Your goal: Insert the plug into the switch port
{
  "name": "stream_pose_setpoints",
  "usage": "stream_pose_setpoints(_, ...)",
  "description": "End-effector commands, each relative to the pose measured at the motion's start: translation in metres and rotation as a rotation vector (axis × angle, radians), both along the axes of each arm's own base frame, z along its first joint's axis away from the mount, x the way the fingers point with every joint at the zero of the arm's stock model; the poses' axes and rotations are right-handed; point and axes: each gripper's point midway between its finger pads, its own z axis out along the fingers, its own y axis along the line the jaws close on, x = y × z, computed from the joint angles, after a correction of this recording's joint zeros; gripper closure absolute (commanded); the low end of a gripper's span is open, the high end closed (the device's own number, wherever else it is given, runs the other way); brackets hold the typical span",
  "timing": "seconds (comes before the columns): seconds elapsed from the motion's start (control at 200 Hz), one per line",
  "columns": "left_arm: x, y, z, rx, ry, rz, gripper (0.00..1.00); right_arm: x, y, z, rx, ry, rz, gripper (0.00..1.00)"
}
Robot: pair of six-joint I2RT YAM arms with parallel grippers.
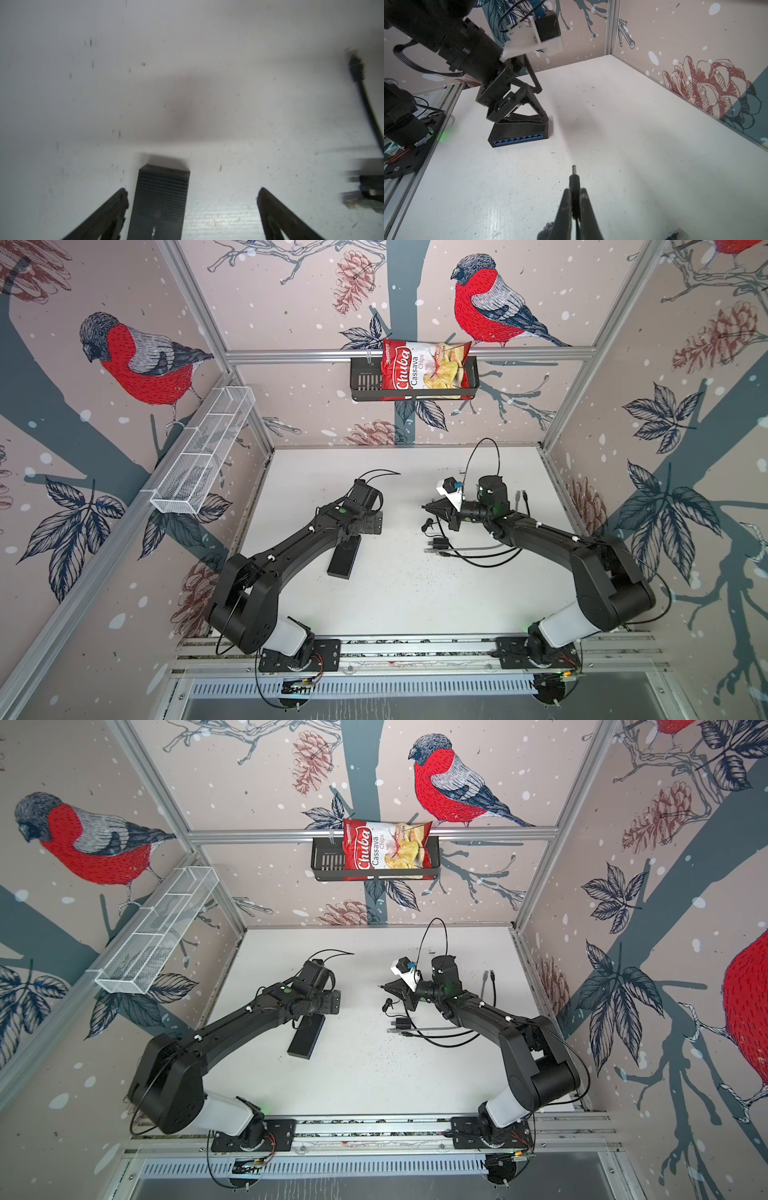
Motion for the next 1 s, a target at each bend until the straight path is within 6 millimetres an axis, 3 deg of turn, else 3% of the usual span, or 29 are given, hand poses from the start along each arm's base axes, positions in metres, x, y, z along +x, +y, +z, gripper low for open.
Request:
stream_pose_setpoints(0.0,-0.035,0.022,-0.021,0.057,0.156,0.089,0.04,0.0,-0.002,-0.001,-0.009,0.025,-0.02,1.0)
stream_pose_setpoints(0.18,-0.052,0.037,-0.036,0.122,0.235,0.132,0.04,0.001,-0.003,-0.001,-0.011,0.019,-0.029,1.0)
stream_pose_setpoints(0.32,-0.063,0.048,-0.059,0.151,0.292,0.157,0.04,0.002,-0.002,-0.001,-0.006,0.022,-0.027,1.0)
stream_pose_setpoints(0.75,-0.053,0.046,-0.087,0.079,0.328,0.137,0.12,0.002,-0.003,0.0,-0.005,0.021,-0.029,1.0)
stream_pose_setpoints(0.991,-0.043,0.04,-0.094,0.091,0.342,0.11,0.3,0.002,-0.003,-0.003,-0.011,0.022,-0.032,1.0)
